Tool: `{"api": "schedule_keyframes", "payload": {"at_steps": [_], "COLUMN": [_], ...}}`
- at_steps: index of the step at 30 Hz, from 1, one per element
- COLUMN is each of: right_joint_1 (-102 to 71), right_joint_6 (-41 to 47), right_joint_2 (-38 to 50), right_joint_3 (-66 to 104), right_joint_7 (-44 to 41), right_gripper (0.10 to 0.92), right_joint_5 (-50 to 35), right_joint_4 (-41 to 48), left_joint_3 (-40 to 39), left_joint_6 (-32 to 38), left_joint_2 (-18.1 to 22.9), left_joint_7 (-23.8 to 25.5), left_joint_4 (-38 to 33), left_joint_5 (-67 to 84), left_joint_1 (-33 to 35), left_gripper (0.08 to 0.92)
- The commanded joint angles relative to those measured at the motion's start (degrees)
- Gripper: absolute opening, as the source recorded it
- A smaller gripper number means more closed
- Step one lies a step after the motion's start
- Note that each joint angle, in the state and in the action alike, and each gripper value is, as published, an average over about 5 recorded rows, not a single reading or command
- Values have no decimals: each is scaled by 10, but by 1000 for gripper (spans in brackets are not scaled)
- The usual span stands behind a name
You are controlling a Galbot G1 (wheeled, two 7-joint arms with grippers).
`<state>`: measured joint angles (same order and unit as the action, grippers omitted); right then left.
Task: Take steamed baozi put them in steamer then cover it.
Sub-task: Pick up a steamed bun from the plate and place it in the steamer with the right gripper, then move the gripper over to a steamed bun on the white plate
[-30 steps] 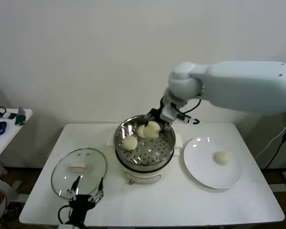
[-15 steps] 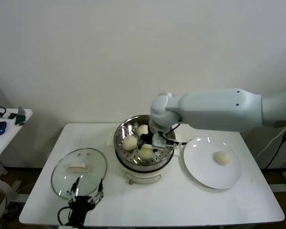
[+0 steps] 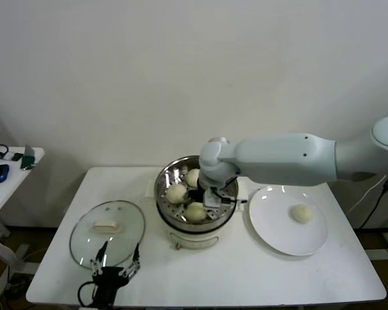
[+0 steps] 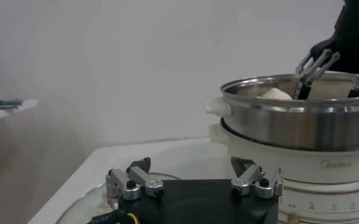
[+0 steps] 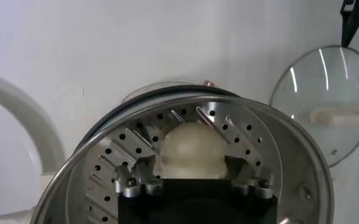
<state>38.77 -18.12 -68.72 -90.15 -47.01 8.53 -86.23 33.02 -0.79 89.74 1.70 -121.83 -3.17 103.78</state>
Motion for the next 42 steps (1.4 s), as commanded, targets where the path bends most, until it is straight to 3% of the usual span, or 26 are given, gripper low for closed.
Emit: {"api": "schedule_keyframes", "payload": {"at_steps": [1,8,13,16,21,26,33,42], "right_joint_1": [39,167,255,265,200,50,-138,-258], "right_joint_6": [-13,-6,83,133,186,206,210,205], "right_joint_2": [23,106,183,240,333,389,373,319], "right_joint_3": [-2,-62,-161,-195,-200,-95,70,178], "right_joint_7": [-15,-51,-72,-96,-108,-98,-95,-91], "right_gripper": [820,823,823,823,823,823,823,823], "right_joint_5": [-50,-219,-370,-396,-344,-255,-192,-149], "right_joint_4": [7,43,74,90,104,136,217,297], "left_joint_3": [-3,-5,-5,-5,-5,-3,2,1], "left_joint_6": [-2,-1,0,1,1,2,7,12], "left_joint_2": [1,-2,-6,-7,-6,-4,3,14], "left_joint_7": [0,1,1,1,1,1,0,-4], "left_joint_4": [-1,1,3,6,11,10,13,18], "left_joint_5": [-2,-2,0,0,0,0,-1,-6], "left_joint_1": [-4,-5,-6,-8,-10,-5,1,7], "left_gripper": [823,823,823,823,823,823,823,823]}}
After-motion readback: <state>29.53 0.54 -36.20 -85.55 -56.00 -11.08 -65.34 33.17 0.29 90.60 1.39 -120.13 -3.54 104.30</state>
